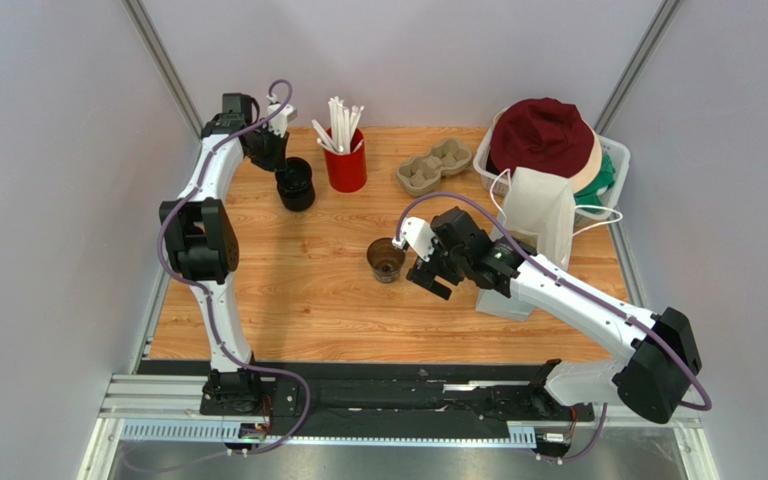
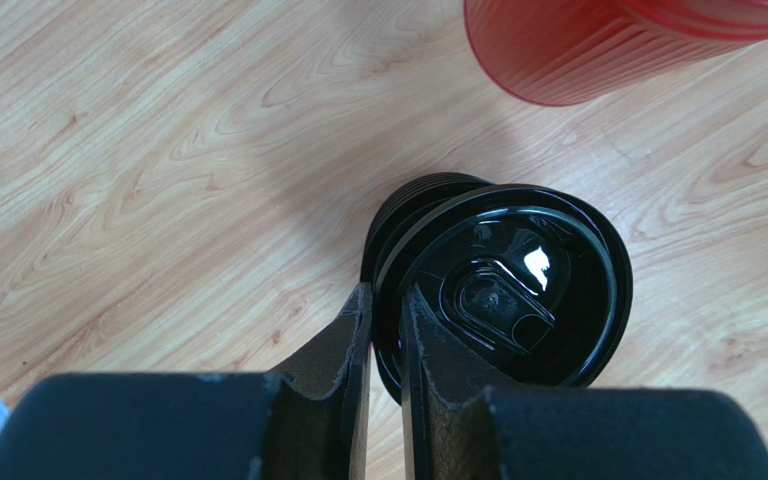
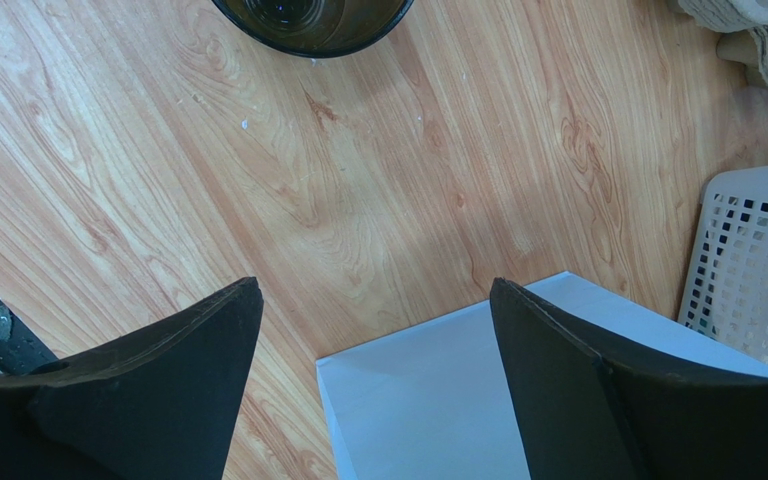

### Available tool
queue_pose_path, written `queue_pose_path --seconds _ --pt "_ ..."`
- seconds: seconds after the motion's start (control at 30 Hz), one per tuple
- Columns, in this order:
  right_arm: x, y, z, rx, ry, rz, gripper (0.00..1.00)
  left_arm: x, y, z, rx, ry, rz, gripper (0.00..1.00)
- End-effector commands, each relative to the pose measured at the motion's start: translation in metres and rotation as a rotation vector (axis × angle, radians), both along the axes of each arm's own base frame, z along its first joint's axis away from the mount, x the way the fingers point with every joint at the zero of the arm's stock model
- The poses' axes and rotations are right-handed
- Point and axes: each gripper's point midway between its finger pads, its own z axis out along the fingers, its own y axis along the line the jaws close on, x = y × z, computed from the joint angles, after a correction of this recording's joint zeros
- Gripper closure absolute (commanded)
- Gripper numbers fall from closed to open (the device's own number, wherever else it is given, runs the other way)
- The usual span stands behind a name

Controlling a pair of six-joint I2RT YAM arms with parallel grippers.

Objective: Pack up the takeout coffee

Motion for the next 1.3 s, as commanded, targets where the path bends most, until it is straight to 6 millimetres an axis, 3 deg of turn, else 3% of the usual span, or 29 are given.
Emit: queue_pose_path --seconds 0.0,0.13,0.23,0.3,0.33,0.4,0.5,0.57,0.6,0.67,0.7,0.8,1.0,1.07,1.27 --pt "0.000 0.009 0.014 0.061 -0.028 0.018 0.09 -0.011 -0.011 0.080 -0.119 -0.112 -0.011 0.82" --pt "0.000 0.017 0.041 0.136 -0.053 0.023 0.09 -0.036 -0.038 0.099 -0.296 -0.063 -0.064 0.82" --pt "-0.007 0.026 0.069 0.216 -0.062 0.062 0.09 -0.064 -0.062 0.131 -0.435 -0.054 -0.131 0.82" --pt "-0.011 0.032 0.100 0.281 -0.094 0.106 0.09 -0.078 -0.073 0.147 -0.509 -0.042 -0.168 0.82" --pt "-0.013 0.034 0.114 0.308 -0.115 0.125 0.09 -0.092 -0.083 0.167 -0.572 -0.040 -0.200 0.82" --pt "-0.017 0.038 0.152 0.378 -0.178 0.171 0.08 -0.106 -0.094 0.188 -0.622 -0.043 -0.239 0.83" --pt "-0.027 0.042 0.212 0.505 -0.264 0.225 0.05 -0.142 -0.114 0.238 -0.710 -0.062 -0.324 0.83" --pt "-0.037 0.047 0.241 0.579 -0.287 0.268 0.04 -0.168 -0.128 0.268 -0.723 -0.107 -0.393 0.83" --pt "-0.043 0.045 0.268 0.637 -0.302 0.267 0.05 -0.179 -0.132 0.286 -0.744 -0.122 -0.414 0.86" --pt "-0.049 0.050 0.290 0.693 -0.290 0.285 0.06 -0.208 -0.148 0.314 -0.759 -0.168 -0.489 0.90" --pt "-0.056 0.049 0.310 0.746 -0.296 0.296 0.08 -0.223 -0.153 0.333 -0.774 -0.209 -0.512 0.91" --pt "-0.075 0.054 0.339 0.829 -0.267 0.371 0.09 -0.257 -0.169 0.361 -0.823 -0.267 -0.591 0.95" --pt "-0.115 0.062 0.359 0.884 -0.177 0.570 0.11 -0.306 -0.189 0.376 -0.919 -0.222 -0.703 1.00" --pt "-0.128 0.064 0.360 0.884 -0.143 0.654 0.12 -0.314 -0.193 0.377 -0.985 -0.141 -0.688 1.00" --pt "-0.156 0.074 0.349 0.883 -0.040 0.856 0.19 -0.321 -0.197 0.380 -1.072 -0.130 -0.712 1.00"
